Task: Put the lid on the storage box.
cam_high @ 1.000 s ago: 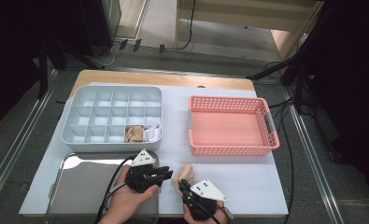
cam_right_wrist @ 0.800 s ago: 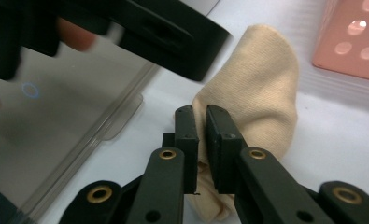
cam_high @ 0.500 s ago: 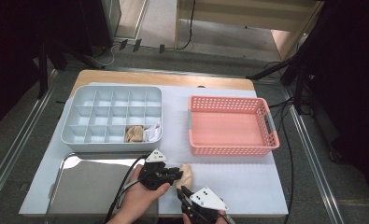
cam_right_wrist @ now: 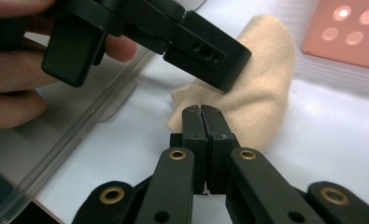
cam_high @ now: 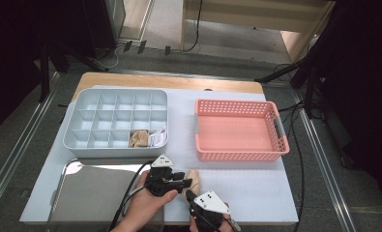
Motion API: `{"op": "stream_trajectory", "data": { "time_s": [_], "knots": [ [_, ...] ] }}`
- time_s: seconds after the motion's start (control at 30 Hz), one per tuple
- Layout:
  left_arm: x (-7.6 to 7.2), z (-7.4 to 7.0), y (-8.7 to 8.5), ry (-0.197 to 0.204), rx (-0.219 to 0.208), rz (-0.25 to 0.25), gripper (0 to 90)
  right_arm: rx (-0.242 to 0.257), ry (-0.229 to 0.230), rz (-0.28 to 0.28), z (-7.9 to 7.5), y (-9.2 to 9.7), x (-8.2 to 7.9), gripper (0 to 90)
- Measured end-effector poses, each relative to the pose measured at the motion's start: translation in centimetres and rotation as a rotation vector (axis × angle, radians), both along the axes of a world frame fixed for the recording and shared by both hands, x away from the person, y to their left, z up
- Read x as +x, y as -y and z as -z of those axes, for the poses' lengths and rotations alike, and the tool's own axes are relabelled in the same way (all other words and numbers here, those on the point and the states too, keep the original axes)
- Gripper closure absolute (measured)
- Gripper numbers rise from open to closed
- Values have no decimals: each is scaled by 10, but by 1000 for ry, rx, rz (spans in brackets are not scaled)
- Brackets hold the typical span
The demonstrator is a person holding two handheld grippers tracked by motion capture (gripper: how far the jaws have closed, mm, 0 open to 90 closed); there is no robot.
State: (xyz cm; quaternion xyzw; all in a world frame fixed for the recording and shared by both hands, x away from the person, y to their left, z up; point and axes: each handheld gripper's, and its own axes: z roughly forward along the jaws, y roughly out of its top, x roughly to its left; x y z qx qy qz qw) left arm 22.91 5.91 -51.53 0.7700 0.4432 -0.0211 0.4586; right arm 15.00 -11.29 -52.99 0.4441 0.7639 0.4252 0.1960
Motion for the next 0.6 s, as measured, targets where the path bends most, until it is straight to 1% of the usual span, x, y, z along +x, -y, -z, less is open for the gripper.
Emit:
{"op": "stream_trajectory", "data": {
  "time_s": [0.07,0.1,0.13,0.17,0.23,0.37,0.4,0.43,0.5,0.57,0.6],
  "knots": [
    [-2,-3,0,10,-37,1,507,7,-4,0,1,1,0,900],
    [-2,-4,0,22,-44,-3,490,13,-7,0,1,1,1,900],
    [-3,-4,2,25,-47,-11,472,19,-12,0,1,1,1,900],
    [-2,-4,3,26,-35,-20,452,20,-15,1,1,1,1,900],
    [0,-1,6,7,-3,-28,444,19,-11,1,1,1,1,900],
    [3,7,13,-28,47,-21,433,15,-10,-6,2,1,0,900],
    [4,8,14,-39,53,-21,424,15,-11,-7,2,1,0,900],
    [5,9,14,-50,48,-25,421,14,-12,-8,2,1,0,900],
    [7,8,13,-77,48,-32,451,11,-13,-8,2,1,-1,900],
    [9,8,15,-83,59,-21,473,11,-11,-6,2,0,-1,900],
    [9,8,16,-80,61,-6,509,10,-11,-5,2,0,-1,900]
  ]
}}
